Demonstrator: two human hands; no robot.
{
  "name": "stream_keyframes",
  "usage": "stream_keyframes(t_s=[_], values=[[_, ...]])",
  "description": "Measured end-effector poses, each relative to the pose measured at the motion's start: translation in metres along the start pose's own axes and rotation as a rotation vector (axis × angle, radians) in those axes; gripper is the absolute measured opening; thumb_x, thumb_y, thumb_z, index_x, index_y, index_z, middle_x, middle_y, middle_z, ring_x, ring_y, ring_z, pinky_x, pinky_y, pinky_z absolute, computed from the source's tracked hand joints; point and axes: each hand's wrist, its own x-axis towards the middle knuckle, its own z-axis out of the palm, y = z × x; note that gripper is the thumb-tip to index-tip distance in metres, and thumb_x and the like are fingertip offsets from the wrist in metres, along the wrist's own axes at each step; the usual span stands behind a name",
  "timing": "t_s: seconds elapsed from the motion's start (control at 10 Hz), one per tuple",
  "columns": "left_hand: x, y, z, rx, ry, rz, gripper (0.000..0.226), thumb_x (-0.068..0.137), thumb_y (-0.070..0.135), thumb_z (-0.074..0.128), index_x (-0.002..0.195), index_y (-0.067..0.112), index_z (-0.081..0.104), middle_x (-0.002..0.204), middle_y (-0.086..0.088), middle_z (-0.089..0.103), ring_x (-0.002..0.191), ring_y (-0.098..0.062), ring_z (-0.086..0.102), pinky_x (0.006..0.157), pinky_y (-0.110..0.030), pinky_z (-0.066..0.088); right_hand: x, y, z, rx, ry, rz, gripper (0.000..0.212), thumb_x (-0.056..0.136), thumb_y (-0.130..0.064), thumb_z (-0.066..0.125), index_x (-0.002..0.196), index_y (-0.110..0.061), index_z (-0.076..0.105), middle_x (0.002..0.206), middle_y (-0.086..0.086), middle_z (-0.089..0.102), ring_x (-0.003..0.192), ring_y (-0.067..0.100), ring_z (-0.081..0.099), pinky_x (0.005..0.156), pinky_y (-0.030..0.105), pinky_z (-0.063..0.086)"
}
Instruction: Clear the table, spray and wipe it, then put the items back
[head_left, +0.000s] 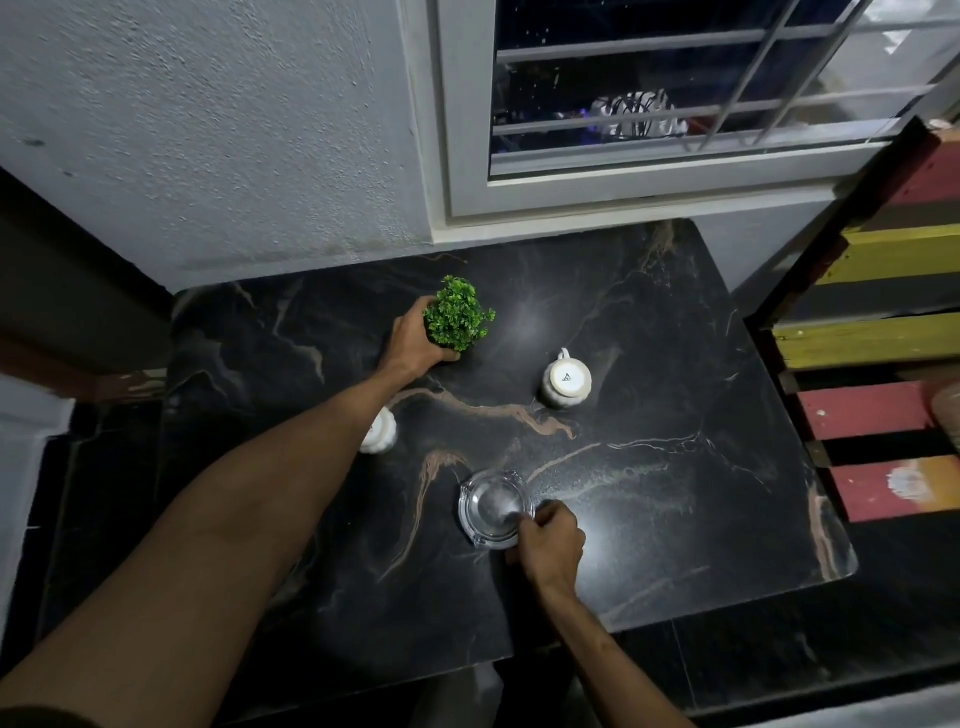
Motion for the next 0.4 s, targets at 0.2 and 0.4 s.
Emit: stream_keyframes(t_s=[0.2,0.4], values=[[-0.020,0.001,-0.011,-0.115,-0.022,-0.026,0.097,0.063,-0.008,0.091,0.147,0.010,0.045,0.138,-0.016,0.058,0.107,-0.022,0.063,0.089,-0.034,0.058,0.003,-0.002,-0.002,-0.002,-0.010,-0.009,0.014,0.079,-0.024,0.071,0.079,-0.015,0.060,0.079,0.005,0.071,0.077,0.026,0.069,0.077,0.037,0.056],[-0.050,0.001,-0.025,-0.155,0.033,-0.057,0.099,0.066,-0.005,0.091,0.150,0.008,0.041,0.141,-0.017,0.054,0.118,-0.033,0.059,0.099,-0.043,0.056,-0.001,-0.007,-0.023,-0.099,0.000,-0.145,0.027,0.081,-0.040,0.075,0.084,-0.017,0.059,0.086,0.003,0.071,0.082,0.024,0.067,0.077,0.036,0.055]])
